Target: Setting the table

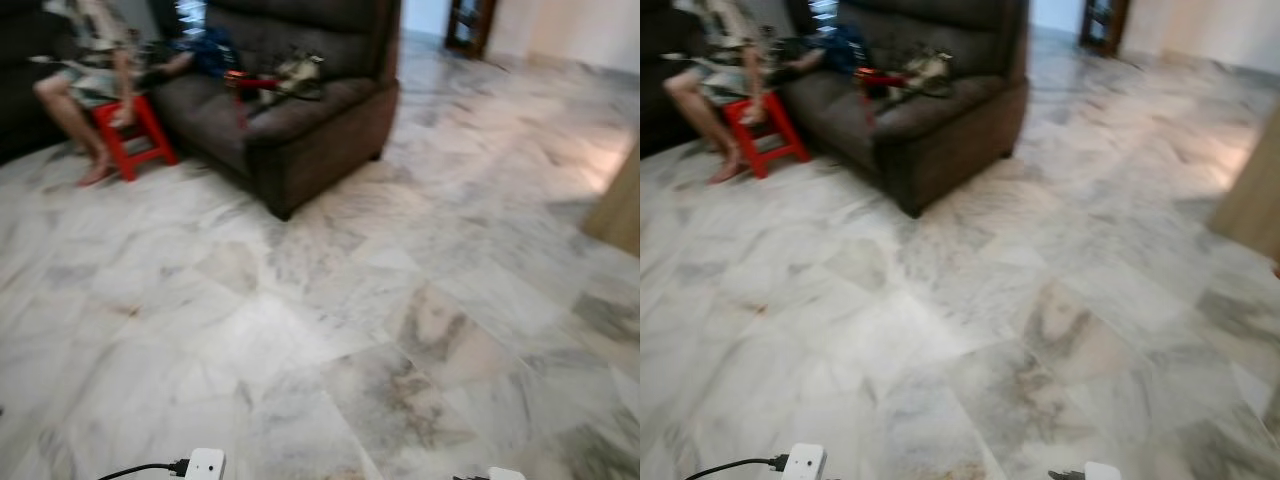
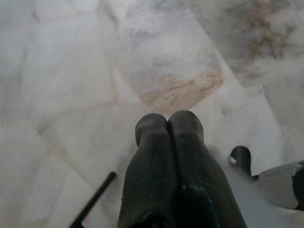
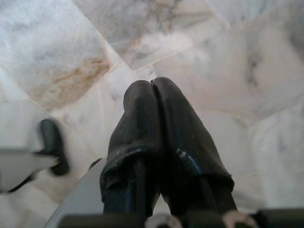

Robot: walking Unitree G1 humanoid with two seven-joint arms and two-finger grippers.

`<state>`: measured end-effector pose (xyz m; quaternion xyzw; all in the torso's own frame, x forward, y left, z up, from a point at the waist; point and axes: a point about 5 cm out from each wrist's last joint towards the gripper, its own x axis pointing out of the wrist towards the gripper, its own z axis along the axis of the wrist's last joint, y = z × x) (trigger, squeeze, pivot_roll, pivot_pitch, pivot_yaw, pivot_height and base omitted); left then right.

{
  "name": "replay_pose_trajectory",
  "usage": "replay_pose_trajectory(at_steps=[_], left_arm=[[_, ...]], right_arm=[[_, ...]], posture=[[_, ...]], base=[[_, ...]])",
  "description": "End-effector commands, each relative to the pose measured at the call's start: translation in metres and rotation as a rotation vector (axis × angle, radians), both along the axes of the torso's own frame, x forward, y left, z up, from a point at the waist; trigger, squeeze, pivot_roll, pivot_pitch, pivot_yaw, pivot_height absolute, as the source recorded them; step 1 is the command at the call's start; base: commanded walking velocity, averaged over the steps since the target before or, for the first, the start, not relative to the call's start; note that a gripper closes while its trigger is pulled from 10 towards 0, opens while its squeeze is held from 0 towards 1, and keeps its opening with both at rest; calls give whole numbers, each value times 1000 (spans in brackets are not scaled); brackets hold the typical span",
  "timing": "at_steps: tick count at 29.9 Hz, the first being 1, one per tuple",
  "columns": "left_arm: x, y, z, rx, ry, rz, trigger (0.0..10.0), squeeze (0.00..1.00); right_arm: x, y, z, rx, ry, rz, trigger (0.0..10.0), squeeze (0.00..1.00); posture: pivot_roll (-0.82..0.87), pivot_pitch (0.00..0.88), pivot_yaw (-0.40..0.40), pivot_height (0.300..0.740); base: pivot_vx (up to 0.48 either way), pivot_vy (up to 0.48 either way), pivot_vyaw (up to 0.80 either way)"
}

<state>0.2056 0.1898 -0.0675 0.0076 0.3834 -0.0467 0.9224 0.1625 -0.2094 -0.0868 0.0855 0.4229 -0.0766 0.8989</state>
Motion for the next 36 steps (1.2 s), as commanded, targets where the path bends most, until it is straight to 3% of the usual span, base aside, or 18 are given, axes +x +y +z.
replay_pose_trajectory(at_steps=[1, 11, 17, 36], left_arm=[[-11, 6, -6, 9, 41, 13, 10000, 0], [-11, 5, -6, 3, 43, 14, 10000, 0], [-10, 5, -5, 1, 32, 23, 10000, 0], [-6, 6, -3, 2, 23, 24, 10000, 0]], right_arm=[[-3, 7, -2, 16, 14, 9, 10000, 0], [-2, 7, -2, 20, 12, 6, 10000, 0], [-1, 7, -2, 28, 8, -3, 10000, 0], [-1, 7, -2, 27, 8, 4, 10000, 0]], posture=[[-23, 114, -10, 740], [-25, 113, -11, 740], [-24, 113, -12, 740], [-26, 110, -13, 740]], base=[[0, 0, 800], [0, 0, 772], [0, 0, 0], [279, 0, 0]])
